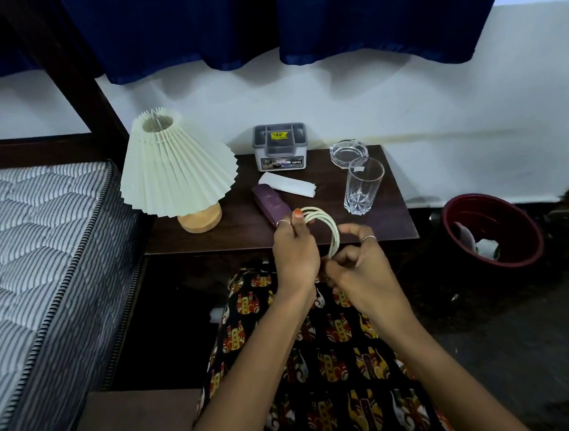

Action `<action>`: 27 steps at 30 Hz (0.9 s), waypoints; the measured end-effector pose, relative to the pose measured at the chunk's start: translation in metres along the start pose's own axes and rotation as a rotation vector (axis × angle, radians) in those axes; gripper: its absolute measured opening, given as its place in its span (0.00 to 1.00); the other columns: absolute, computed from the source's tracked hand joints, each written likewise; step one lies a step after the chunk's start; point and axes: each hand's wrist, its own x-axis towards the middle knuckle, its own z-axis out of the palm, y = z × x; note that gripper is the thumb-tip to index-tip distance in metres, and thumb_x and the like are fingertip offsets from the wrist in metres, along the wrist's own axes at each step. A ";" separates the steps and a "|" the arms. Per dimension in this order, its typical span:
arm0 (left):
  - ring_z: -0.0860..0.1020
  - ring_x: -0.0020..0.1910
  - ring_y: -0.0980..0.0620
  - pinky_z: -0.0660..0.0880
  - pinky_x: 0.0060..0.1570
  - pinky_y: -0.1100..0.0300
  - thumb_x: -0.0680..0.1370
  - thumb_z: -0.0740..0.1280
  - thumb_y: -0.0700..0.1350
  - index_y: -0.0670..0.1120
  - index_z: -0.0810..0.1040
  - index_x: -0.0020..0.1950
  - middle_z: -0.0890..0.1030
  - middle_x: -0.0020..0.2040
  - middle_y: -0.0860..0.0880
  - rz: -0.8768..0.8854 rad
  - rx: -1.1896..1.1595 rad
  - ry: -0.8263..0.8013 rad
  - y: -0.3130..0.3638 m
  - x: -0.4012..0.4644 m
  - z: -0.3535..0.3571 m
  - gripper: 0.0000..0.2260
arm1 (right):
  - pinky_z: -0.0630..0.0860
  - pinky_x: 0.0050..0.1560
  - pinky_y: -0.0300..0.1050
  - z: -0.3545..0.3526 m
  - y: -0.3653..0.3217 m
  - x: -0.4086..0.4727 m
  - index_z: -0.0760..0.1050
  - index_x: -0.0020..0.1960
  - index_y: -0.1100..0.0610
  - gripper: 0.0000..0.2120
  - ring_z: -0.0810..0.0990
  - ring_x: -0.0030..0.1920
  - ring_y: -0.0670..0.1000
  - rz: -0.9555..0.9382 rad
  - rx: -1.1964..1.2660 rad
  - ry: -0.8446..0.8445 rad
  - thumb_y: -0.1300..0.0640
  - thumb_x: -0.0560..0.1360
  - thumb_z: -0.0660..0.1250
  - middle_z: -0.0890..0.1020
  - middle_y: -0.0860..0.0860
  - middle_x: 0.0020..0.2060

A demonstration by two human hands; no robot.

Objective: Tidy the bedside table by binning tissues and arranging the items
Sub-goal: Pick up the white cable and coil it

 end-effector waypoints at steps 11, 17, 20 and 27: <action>0.63 0.18 0.61 0.61 0.22 0.63 0.82 0.54 0.46 0.42 0.71 0.46 0.67 0.29 0.49 -0.140 -0.240 0.000 0.011 0.002 0.006 0.11 | 0.80 0.46 0.57 0.001 0.008 -0.005 0.69 0.65 0.50 0.24 0.81 0.38 0.53 -0.031 -0.028 0.026 0.62 0.71 0.69 0.80 0.51 0.35; 0.65 0.24 0.57 0.65 0.29 0.62 0.82 0.54 0.47 0.41 0.71 0.47 0.67 0.29 0.51 -0.230 -0.327 -0.034 0.011 0.002 0.008 0.12 | 0.79 0.37 0.41 -0.011 0.011 0.003 0.79 0.45 0.49 0.09 0.81 0.34 0.47 -0.028 -0.033 0.064 0.63 0.72 0.71 0.79 0.49 0.36; 0.66 0.27 0.56 0.67 0.31 0.62 0.82 0.54 0.46 0.43 0.71 0.44 0.69 0.31 0.50 -0.253 -0.333 -0.039 0.006 0.004 0.010 0.12 | 0.79 0.43 0.42 -0.015 0.015 0.009 0.80 0.48 0.53 0.09 0.82 0.42 0.50 0.005 -0.046 0.059 0.63 0.70 0.72 0.81 0.50 0.40; 0.74 0.33 0.52 0.73 0.37 0.58 0.82 0.53 0.49 0.47 0.70 0.39 0.75 0.34 0.48 -0.234 -0.188 -0.008 -0.012 0.005 0.036 0.15 | 0.79 0.52 0.42 -0.022 0.017 0.017 0.81 0.46 0.60 0.10 0.84 0.46 0.49 0.223 0.492 -0.055 0.70 0.72 0.64 0.86 0.53 0.40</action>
